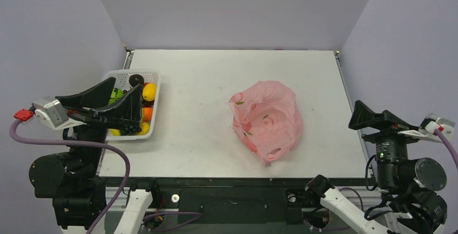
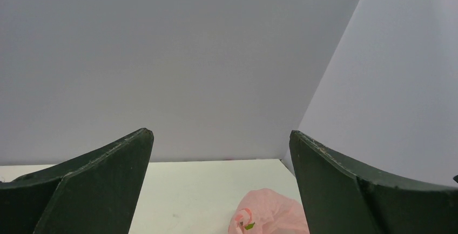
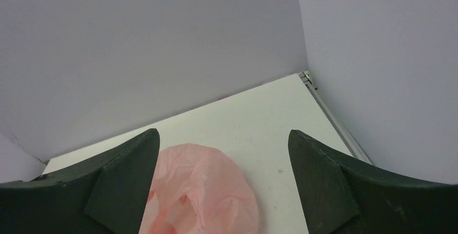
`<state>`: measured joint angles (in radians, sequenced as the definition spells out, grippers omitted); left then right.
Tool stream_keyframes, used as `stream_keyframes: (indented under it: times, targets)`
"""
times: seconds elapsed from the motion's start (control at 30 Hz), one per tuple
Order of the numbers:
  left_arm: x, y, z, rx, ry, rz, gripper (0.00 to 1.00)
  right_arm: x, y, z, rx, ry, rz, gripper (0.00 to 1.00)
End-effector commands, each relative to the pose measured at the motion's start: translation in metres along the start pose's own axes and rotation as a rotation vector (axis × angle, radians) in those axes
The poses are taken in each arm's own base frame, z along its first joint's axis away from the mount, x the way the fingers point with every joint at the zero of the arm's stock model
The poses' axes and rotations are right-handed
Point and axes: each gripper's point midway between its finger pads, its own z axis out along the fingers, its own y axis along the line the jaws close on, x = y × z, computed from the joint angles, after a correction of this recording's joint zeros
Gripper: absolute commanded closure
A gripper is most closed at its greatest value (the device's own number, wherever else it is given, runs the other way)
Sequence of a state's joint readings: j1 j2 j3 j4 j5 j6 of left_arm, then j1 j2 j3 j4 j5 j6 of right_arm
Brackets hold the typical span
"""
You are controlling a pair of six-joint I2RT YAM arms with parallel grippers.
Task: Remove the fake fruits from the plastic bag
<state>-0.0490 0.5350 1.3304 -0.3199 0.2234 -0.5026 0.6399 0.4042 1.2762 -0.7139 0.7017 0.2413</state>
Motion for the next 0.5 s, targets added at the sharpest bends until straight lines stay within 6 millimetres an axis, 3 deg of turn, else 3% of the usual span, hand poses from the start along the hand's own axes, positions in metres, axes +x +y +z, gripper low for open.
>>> stream_keyframes:
  times: [0.0, 0.23, 0.47]
  targets:
    - [-0.010, 0.006, -0.005, -0.050, -0.039, 0.020, 0.03, -0.018, -0.014, -0.009, 0.027, -0.093, 0.053, 0.15]
    - [-0.005, 0.011, -0.007, -0.069, -0.027, 0.015, 0.03, -0.023, -0.018, -0.013, 0.027, -0.127, 0.113, 0.15]
    - [0.003, 0.013, -0.005, -0.067, -0.009, -0.006, 0.03, -0.014, -0.013, -0.009, 0.025, -0.107, 0.128, 0.15]
